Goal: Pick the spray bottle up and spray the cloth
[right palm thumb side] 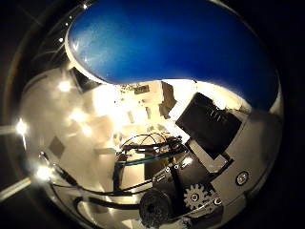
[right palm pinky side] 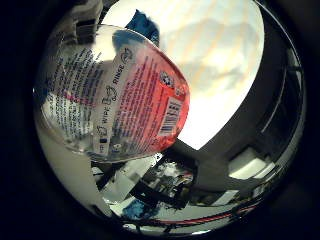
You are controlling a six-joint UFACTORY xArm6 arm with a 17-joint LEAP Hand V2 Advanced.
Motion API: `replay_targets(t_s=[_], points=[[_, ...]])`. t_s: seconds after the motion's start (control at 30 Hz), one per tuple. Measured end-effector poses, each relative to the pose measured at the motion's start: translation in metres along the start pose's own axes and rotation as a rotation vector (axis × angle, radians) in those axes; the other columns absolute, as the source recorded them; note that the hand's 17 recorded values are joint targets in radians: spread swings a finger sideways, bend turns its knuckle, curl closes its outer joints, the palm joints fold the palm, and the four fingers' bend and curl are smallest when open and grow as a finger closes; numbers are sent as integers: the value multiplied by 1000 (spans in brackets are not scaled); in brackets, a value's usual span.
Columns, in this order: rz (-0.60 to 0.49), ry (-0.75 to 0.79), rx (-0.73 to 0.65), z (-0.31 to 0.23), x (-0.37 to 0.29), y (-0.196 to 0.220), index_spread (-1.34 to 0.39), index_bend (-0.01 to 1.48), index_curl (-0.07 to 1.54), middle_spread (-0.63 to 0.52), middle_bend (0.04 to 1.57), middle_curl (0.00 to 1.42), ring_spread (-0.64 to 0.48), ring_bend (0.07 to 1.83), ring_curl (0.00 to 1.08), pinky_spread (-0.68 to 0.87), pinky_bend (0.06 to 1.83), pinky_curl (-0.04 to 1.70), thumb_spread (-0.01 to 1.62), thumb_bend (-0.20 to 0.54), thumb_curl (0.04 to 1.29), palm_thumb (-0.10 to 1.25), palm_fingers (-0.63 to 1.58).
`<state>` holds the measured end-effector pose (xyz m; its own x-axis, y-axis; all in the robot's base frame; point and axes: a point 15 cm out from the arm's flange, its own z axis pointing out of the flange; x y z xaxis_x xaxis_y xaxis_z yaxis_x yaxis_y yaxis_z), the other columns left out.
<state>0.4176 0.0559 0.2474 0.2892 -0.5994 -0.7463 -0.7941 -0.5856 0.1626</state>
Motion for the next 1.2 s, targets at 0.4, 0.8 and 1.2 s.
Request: replay_targets(t_s=[0.4,0.8,1.2], points=[[-26,247,-302,67,-42,-26,-182,1155,634,-64,1312,546,-141,1441,542,-190,1020,1202,909,-14,761,1079,1234],[-5,500,-307,69,-78,-74,-183,1158,638,-64,1313,544,-141,1443,540,-197,1013,1217,907,-15,764,1063,1234],[0,781,-216,93,-109,-118,-182,1159,640,-64,1315,545,-141,1442,539,-201,1008,1223,909,-15,772,1056,1236]])
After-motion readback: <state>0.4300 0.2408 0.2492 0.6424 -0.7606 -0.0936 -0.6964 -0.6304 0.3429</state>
